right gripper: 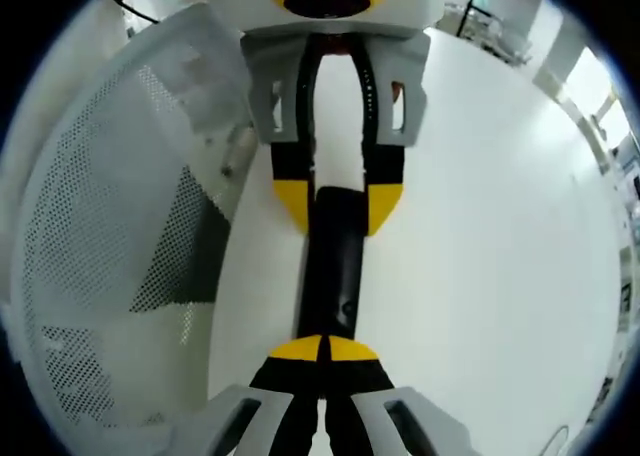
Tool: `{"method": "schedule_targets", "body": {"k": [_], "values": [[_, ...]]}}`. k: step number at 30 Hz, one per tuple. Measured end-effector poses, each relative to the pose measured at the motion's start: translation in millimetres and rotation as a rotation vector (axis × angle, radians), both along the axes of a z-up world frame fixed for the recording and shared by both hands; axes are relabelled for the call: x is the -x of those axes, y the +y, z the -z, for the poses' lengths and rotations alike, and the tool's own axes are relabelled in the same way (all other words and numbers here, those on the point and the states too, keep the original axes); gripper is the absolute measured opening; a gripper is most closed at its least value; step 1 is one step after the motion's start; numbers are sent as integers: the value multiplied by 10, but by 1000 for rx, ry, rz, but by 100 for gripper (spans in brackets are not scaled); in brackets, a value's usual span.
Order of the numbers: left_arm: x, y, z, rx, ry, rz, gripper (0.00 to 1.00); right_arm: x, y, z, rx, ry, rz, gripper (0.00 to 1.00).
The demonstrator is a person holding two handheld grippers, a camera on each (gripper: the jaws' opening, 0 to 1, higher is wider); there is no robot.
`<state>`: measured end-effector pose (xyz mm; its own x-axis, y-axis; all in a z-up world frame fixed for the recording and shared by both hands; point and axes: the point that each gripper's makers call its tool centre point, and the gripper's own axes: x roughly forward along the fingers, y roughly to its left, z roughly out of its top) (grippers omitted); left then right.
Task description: Press the specified remote control buttons in sequence, fully releasing each button before pressing the next.
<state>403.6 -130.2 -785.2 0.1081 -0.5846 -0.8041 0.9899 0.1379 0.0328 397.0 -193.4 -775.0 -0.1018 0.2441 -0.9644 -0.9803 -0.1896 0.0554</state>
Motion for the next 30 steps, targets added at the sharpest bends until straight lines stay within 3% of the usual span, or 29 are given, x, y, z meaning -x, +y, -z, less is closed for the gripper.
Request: {"method": "schedule_targets", "body": {"k": [30], "values": [[15, -8, -18, -2, -1, -1, 23, 41, 27, -18, -6, 3, 2, 0]]}}
